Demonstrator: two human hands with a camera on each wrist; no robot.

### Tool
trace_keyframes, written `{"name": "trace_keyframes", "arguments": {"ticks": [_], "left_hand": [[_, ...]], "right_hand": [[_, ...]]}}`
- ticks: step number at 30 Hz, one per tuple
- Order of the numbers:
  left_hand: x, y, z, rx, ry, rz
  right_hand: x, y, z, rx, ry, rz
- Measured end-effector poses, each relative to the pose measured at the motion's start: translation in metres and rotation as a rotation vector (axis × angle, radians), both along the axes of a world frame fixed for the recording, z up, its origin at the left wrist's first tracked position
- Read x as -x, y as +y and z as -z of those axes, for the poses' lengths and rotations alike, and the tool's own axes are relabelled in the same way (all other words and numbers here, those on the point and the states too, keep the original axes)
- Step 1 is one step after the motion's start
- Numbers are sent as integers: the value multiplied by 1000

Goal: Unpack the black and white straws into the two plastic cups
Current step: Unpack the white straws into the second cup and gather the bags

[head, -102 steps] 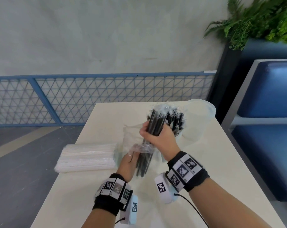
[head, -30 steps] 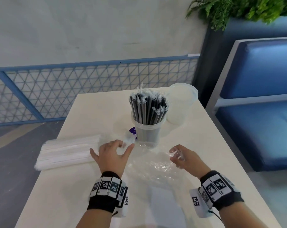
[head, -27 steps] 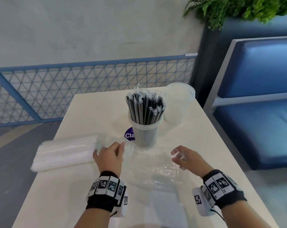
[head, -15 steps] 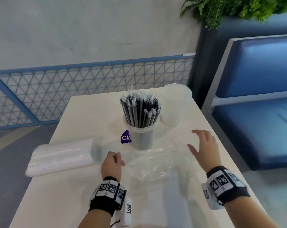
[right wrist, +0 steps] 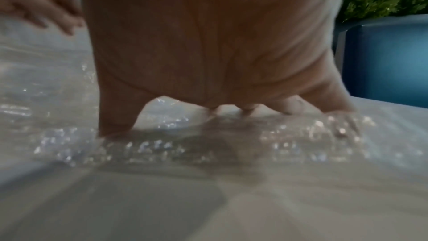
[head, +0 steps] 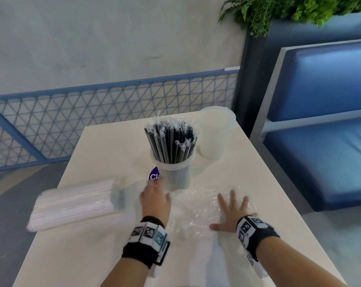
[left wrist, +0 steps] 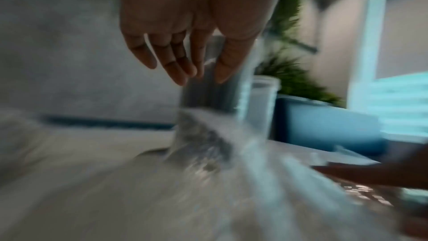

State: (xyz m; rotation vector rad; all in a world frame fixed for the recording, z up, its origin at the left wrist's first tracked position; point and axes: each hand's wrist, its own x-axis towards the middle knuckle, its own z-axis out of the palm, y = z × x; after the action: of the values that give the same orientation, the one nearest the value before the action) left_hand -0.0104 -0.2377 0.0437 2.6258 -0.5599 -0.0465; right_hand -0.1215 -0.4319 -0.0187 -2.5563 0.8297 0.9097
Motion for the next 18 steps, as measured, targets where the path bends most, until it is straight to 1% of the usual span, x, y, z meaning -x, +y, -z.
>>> {"name": "trace_keyframes", "arguments": {"ticks": [1, 2, 3, 4, 5, 7, 9, 13, 16, 18], "left_hand": [[10, -12, -8, -17, -16, 142], [22, -24, -11, -69, 18, 290], [32, -36, -8, -175, 78, 413], [39, -45, 1, -302, 158, 488], [43, -50, 11, -429, 237, 523], [42, -52, 34, -611, 348, 530], [33, -42, 53, -677, 402, 514], [17, -22, 67, -606, 464, 485], [12, -22, 69, -584, 500, 433], [9, -22, 69, -561, 512, 406]], "right_hand": [[-1, 2, 0, -5, 3, 8], [-2, 5, -1, -5, 8, 14], [-3, 7, -2, 0, 10, 17], [-3, 8, -2, 6, 10, 17], [-3, 8, -1, 8, 12, 16], [-2, 6, -3, -9, 17, 15], [1, 0, -3, -24, 37, 11], [7, -14, 2, -39, 30, 0], [9, -28, 1, -43, -23, -1], [9, -35, -5, -7, -69, -24]]}}
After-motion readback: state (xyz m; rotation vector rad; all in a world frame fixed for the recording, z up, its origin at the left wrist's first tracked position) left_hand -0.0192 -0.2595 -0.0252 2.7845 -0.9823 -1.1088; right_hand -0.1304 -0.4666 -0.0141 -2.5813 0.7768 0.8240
